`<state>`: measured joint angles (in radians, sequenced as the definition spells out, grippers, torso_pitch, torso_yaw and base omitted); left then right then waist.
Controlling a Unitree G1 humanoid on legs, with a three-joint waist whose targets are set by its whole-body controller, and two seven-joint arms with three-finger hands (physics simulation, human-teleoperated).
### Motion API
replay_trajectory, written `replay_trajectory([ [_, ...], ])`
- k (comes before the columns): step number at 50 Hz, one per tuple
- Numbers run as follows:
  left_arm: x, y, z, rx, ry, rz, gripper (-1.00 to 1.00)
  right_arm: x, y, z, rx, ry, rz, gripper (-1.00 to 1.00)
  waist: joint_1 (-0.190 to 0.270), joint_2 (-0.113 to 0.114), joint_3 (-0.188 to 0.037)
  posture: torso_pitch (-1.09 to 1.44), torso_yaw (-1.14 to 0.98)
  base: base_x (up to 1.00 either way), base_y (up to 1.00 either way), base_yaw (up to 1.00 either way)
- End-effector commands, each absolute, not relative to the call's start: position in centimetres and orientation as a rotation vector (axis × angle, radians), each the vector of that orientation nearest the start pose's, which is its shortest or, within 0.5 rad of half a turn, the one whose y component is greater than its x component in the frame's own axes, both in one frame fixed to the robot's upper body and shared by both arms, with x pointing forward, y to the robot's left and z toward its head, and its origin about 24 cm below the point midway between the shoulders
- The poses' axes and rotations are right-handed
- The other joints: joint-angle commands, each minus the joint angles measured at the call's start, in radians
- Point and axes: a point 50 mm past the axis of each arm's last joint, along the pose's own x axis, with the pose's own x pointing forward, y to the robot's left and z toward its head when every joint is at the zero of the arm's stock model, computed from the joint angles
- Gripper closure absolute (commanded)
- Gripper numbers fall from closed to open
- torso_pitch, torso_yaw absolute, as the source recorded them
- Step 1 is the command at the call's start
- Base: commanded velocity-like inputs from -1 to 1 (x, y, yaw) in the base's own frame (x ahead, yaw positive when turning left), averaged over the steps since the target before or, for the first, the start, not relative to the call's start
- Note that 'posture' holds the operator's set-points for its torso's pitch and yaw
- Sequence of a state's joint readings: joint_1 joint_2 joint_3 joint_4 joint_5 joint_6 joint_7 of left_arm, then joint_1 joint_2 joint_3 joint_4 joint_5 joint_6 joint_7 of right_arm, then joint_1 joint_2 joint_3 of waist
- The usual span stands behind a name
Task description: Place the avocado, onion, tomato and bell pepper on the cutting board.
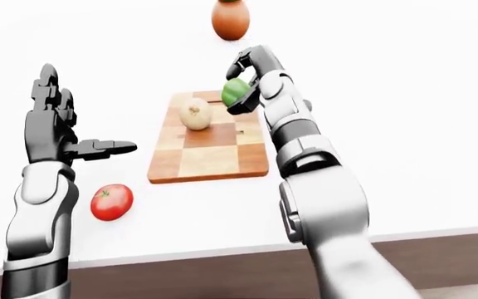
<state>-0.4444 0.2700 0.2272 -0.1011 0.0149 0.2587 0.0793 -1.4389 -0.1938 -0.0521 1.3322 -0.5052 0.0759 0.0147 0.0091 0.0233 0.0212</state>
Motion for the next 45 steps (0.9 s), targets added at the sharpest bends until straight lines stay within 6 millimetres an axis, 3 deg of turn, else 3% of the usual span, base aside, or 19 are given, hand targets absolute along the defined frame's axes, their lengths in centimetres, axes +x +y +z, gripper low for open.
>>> replay_trajectory([
  [1,30.9,22.2,20.4,0.209,-0.414,0.257,-1.00,43.4,-11.0,27.5,-0.703,-0.181,0.010,1.00,-0.002,0.002,-0.032,0.00,0.00,0.00,0.00,0.00],
  [22,30.5,22.4,20.0,0.210,-0.408,0.264,-1.00,43.4,-10.3,24.4,-0.698,-0.135,0.029,1.00,-0.004,0.003,-0.035,0.00,0.00,0.00,0.00,0.00],
  [45,30.6,22.4,20.3,0.212,-0.412,0.263,-1.00,43.4,-10.0,23.6,-0.703,-0.117,0.072,0.14,-0.006,0.002,-0.035,0.00,0.00,0.00,0.00,0.00],
])
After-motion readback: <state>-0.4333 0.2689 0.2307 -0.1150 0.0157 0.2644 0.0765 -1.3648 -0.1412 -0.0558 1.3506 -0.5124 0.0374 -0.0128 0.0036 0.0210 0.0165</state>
